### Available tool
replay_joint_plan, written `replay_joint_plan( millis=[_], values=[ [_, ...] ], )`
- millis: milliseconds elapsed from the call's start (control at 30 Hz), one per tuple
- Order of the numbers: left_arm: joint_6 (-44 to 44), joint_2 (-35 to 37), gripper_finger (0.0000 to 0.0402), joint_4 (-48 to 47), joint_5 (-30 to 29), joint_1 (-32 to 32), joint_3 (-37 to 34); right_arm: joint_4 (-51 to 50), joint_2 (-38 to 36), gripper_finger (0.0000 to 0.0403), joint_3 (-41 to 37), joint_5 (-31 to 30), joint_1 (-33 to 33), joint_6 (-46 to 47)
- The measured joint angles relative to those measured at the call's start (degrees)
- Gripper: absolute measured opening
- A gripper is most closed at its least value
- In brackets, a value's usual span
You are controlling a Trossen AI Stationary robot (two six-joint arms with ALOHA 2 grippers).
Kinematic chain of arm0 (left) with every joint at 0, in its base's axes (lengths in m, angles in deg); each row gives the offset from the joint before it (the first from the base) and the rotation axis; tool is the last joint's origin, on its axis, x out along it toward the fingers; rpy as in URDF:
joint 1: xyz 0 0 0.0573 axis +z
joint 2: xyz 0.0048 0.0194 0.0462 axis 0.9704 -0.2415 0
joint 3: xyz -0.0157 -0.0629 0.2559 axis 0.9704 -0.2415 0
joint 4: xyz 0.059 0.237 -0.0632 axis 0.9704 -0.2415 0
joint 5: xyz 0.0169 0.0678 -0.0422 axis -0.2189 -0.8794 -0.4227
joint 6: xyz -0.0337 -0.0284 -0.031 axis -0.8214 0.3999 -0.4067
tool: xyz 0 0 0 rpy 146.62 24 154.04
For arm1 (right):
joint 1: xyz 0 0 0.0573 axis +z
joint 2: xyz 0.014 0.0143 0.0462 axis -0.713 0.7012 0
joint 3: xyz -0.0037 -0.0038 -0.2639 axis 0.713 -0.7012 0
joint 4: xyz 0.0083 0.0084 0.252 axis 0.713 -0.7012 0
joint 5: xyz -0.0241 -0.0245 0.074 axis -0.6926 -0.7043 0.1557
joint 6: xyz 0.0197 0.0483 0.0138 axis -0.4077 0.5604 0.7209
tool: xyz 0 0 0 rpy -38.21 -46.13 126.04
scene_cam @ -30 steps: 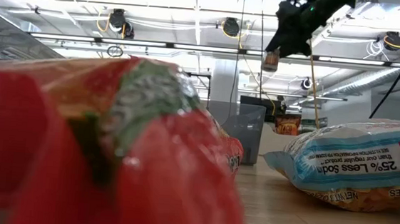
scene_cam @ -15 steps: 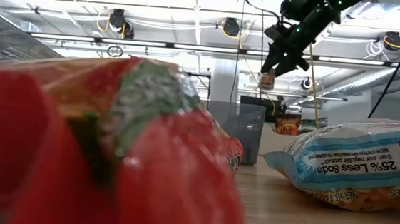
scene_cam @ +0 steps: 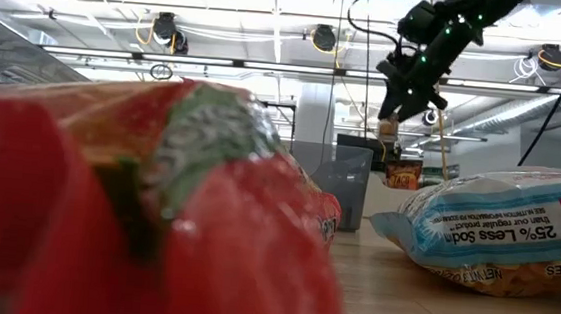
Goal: Pick & Place Food Item
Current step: Put the brown seasoning bottle into the top white bin
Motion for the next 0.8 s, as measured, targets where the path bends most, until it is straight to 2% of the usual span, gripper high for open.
replay_joint_plan(
  millis=[267,433,667,800],
  values=[
    [-0.1,-2.8,0.0223,3.9,-3.2,0.4,0.0,1.3,-0.4,0.0169,-4.5,0.4,0.1,-3.2],
    [1.1,-4.4,0.0223,9.9,-2.3,2.4,-0.1,1.5,-0.5,0.0169,-4.9,0.5,1.3,-5.1],
    [1.1,-4.5,0.0223,12.9,-1.7,5.8,0.0,2.6,-0.5,0.0169,-6.3,0.3,1.7,-6.9],
    [-0.2,-2.0,0.0223,14.7,-1.1,6.9,-0.1,3.1,-0.5,0.0169,-9.3,0.1,1.6,-6.6]
  ],
)
